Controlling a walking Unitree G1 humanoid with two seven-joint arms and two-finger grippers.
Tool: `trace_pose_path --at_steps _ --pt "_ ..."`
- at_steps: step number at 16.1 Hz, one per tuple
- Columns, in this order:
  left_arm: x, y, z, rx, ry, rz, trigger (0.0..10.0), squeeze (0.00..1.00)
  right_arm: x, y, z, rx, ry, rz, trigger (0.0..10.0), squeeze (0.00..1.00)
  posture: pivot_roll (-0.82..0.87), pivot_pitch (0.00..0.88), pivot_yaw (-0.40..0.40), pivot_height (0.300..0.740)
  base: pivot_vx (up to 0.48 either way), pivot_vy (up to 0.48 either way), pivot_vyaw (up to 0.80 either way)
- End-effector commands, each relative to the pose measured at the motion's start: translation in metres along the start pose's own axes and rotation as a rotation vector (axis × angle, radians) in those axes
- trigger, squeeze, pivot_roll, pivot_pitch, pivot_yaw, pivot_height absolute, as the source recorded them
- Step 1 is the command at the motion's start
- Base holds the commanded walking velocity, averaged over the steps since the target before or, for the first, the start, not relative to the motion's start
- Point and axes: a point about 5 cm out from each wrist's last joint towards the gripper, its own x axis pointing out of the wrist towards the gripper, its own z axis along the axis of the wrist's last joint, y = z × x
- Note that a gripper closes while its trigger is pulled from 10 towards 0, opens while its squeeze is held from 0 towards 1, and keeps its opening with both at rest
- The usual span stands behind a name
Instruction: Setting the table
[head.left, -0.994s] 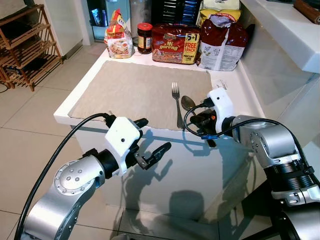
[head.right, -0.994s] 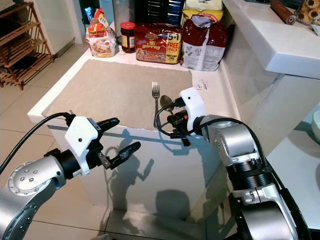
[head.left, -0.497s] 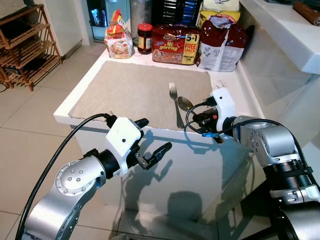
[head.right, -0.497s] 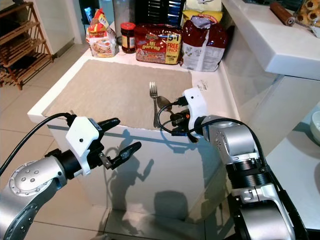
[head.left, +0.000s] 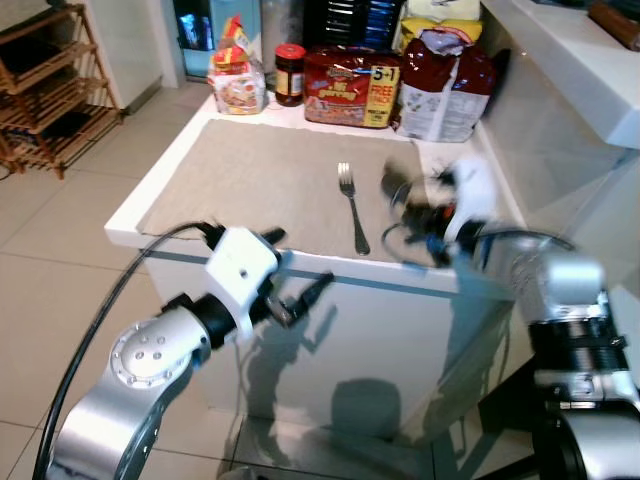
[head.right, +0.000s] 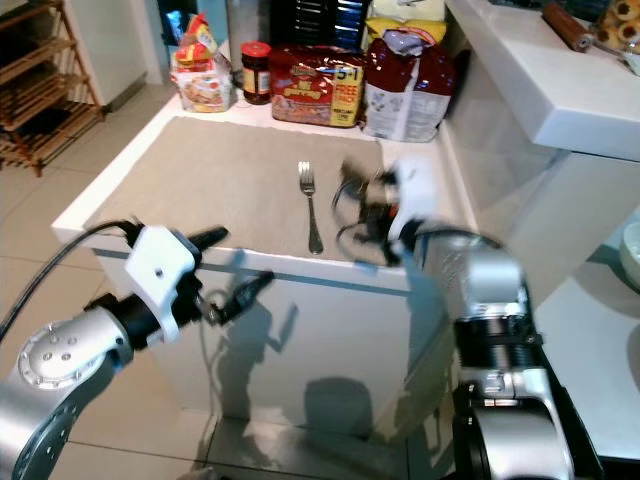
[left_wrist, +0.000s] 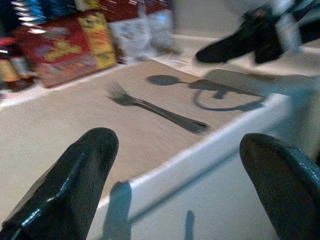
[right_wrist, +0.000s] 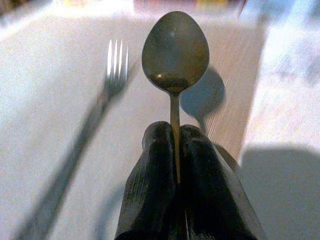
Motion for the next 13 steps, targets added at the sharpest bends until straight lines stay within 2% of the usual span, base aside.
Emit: trace_pose_path --at_steps 1,2,3,6,7,8,9,11,13 --pt "0.001 0.007 0.001 0.019 -0.008 0.056 10.0 0.00 -0.007 -0.001 0.020 0.018 -0.109 0.004 0.0 0.00 0.03 0.000 -0.062 0.740 0.000 0.000 0.00" --pt "0.001 0.011 0.002 0.023 -0.016 0.105 10.0 0.00 -0.015 0.001 0.027 0.045 -0.173 0.035 0.0 0.00 0.03 0.000 -0.060 0.740 0.000 0.000 0.00" --pt "0.002 0.015 0.002 0.008 -0.014 0.151 10.0 0.00 -0.024 0.008 0.030 0.050 -0.235 0.117 0.0 0.00 0.03 0.000 -0.059 0.740 0.000 0.000 0.00" --pt "0.001 0.020 0.002 -0.020 -0.023 0.193 10.0 0.00 -0.045 0.030 0.024 -0.001 -0.314 0.286 0.0 0.00 0.02 0.000 -0.060 0.740 0.000 0.000 0.00" --pt "-0.001 0.019 0.000 -0.022 -0.012 0.189 10.0 0.00 -0.060 0.042 0.014 -0.004 -0.335 0.339 6.8 0.00 0.02 0.000 -0.061 0.740 0.000 0.000 0.00" --pt "-0.002 0.017 -0.001 -0.038 -0.010 0.188 10.0 0.00 -0.068 0.047 0.005 0.004 -0.331 0.348 10.0 0.00 0.02 0.000 -0.058 0.740 -0.270 0.000 0.00" --pt "-0.002 0.015 -0.002 -0.034 -0.012 0.189 10.0 0.00 -0.073 0.048 -0.001 0.020 -0.327 0.347 10.0 0.00 0.01 0.000 -0.056 0.740 -0.352 0.000 0.00" --pt "0.001 0.013 -0.001 -0.032 -0.018 0.175 10.0 0.00 -0.075 0.048 -0.005 0.016 -0.367 0.257 10.0 0.00 0.01 0.000 -0.051 0.740 -0.336 0.000 0.00" --pt "0.005 0.014 -0.003 -0.002 -0.009 0.181 10.0 0.00 -0.075 0.046 -0.008 -0.065 -0.431 0.116 10.0 0.00 0.00 0.000 -0.053 0.740 -0.148 0.000 0.00"
